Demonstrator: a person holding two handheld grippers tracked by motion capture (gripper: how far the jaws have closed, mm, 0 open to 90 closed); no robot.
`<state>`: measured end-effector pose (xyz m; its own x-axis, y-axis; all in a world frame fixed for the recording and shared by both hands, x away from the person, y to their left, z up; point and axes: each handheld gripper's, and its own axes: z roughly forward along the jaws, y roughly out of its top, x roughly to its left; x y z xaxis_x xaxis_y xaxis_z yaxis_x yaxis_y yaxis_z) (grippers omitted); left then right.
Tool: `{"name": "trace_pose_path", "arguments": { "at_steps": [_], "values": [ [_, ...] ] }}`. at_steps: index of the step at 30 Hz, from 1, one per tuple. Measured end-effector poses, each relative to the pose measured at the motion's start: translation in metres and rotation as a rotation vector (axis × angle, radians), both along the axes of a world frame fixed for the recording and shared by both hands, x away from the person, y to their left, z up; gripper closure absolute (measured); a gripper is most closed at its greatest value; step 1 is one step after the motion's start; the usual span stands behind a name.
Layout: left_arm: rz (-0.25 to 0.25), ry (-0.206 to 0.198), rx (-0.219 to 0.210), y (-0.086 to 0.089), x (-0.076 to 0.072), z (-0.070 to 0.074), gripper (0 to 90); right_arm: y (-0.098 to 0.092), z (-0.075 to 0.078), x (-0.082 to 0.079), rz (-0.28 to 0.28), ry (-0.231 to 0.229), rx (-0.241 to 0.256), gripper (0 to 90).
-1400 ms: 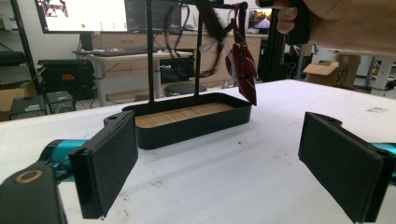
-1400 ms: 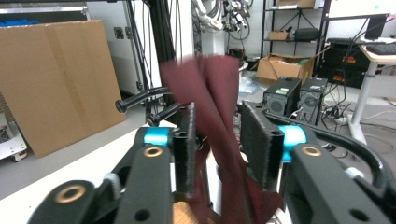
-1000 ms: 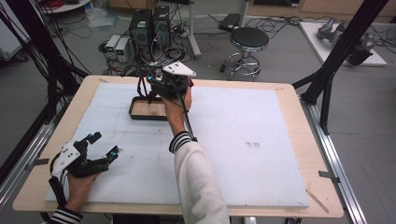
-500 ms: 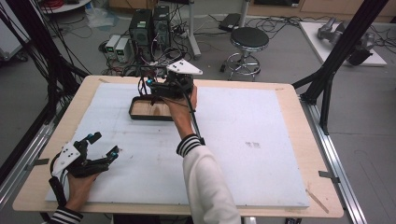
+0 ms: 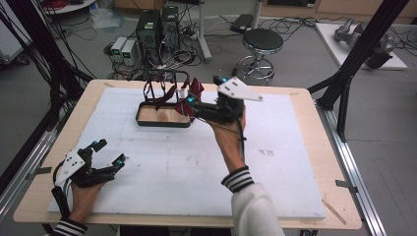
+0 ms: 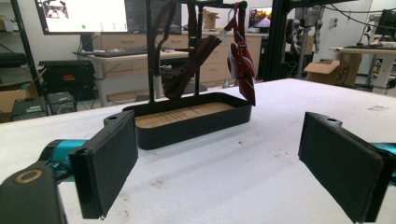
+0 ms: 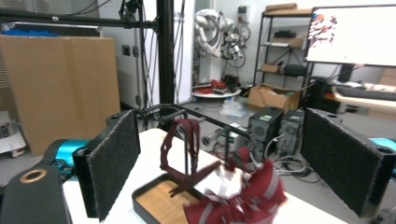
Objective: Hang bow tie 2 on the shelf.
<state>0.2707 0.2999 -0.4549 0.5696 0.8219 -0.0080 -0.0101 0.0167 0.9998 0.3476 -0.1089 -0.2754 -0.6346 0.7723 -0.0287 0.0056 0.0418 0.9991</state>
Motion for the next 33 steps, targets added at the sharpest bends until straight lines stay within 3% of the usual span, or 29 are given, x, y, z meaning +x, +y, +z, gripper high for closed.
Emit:
{"name": "trace_pose_path", "arguments": {
  "at_steps": [6,8,16,22,24,26,33],
  "values": [
    [0.0,-0.001,0.0,0.0,0.0,0.0,12.4,-0.047,-0.016,-0.04,-0.055,-0.036,-0.004,11.7],
    [0.002,-0.003,0.0,0.0,0.0,0.0,12.4,-0.063,-0.025,-0.051,-0.073,-0.027,0.005,11.7],
    [0.002,-0.006,0.001,0.0,0.0,0.0,12.4,-0.112,-0.076,-0.084,-0.148,0.01,0.015,11.7],
    [0.004,-0.007,0.0,0.0,0.0,0.0,12.3,-0.134,-0.118,-0.095,-0.199,0.028,0.023,11.7],
    [0.003,-0.006,-0.001,0.0,0.0,0.0,12.3,-0.137,-0.124,-0.094,-0.203,0.06,0.011,11.6],
    [0.002,-0.007,0.0,0.0,0.0,0.0,12.4,-0.139,-0.131,-0.096,-0.226,0.025,0.025,11.6],
    [0.002,-0.008,0.001,0.0,-0.001,0.0,12.3,-0.145,-0.152,-0.096,-0.237,0.047,0.023,11.6]
  ]
}}
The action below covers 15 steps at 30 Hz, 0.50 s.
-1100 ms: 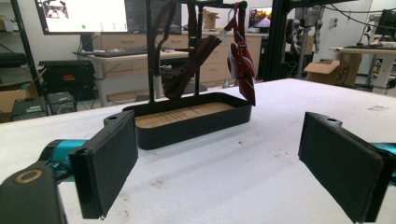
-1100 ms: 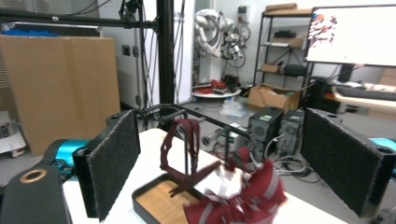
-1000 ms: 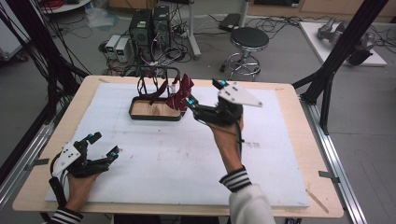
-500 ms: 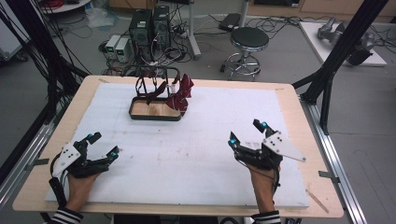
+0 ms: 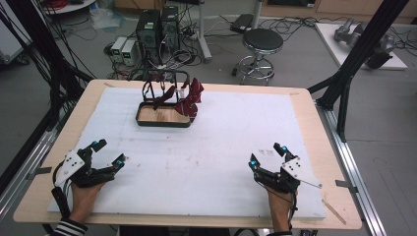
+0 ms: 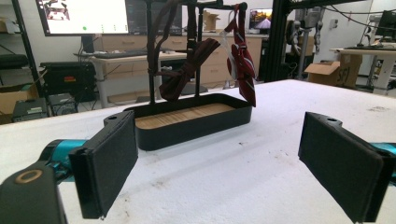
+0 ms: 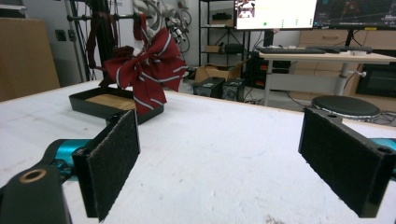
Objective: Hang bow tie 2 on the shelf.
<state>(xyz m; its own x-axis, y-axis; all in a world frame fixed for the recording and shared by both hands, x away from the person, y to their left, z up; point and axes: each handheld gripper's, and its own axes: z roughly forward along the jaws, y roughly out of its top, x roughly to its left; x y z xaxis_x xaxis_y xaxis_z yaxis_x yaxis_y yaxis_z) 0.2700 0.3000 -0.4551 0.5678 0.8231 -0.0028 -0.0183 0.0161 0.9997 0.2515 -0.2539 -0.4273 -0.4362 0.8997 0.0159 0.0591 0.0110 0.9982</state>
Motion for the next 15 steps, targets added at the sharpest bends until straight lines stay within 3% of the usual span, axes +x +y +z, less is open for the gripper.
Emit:
{"name": "trace_pose_path", "arguments": {
  "at_steps": [5,15],
  "values": [
    [0.001,0.0,0.001,0.0,0.0,0.0,12.4,-0.001,-0.012,0.003,-0.01,0.008,0.005,11.6],
    [0.002,0.002,0.006,0.0,0.0,0.0,12.4,0.0,-0.02,0.004,-0.007,0.019,-0.004,11.6]
  ]
}}
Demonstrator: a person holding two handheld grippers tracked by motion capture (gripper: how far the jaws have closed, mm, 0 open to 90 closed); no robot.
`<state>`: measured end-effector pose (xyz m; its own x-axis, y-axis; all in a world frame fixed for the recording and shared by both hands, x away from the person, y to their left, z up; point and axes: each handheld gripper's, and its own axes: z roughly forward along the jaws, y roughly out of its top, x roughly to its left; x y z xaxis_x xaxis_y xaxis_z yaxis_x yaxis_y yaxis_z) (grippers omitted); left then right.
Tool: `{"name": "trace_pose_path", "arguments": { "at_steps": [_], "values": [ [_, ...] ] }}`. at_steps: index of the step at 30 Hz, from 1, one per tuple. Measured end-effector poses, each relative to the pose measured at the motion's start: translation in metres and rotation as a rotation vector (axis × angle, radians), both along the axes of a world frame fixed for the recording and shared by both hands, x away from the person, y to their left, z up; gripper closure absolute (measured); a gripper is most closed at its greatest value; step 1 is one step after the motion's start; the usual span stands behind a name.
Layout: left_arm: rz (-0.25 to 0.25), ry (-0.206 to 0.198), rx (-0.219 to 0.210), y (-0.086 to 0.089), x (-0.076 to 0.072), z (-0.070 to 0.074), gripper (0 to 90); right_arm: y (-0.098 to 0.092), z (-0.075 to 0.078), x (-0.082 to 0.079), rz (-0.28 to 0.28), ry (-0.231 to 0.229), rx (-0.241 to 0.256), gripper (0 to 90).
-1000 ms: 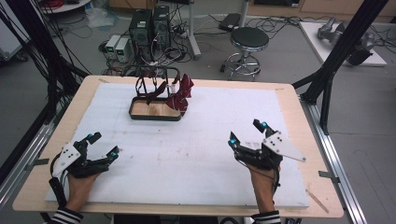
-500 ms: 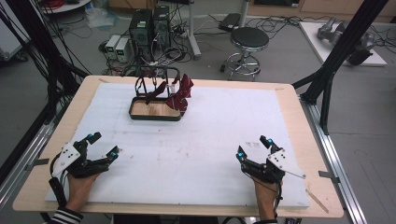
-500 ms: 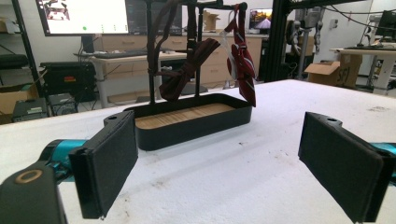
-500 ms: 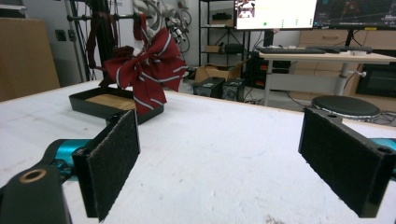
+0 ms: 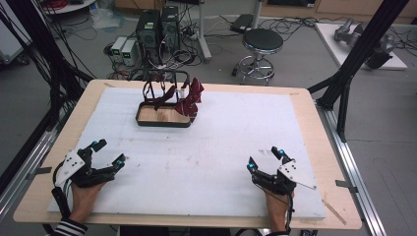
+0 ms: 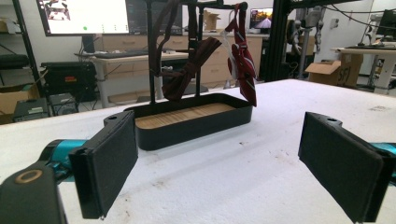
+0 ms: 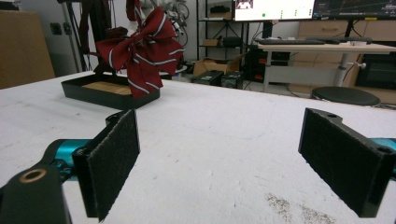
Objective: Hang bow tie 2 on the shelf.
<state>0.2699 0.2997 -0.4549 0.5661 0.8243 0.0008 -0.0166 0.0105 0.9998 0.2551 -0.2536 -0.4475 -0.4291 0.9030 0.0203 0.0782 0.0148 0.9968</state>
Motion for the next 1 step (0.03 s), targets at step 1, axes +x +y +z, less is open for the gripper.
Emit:
{"name": "trace_pose_path", "arguments": {
  "at_steps": [1],
  "values": [
    [0.0,0.001,-0.003,-0.0003,0.0001,0.0,12.4,-0.0001,0.0,0.0,-0.001,-0.004,-0.002,11.6]
  ]
}}
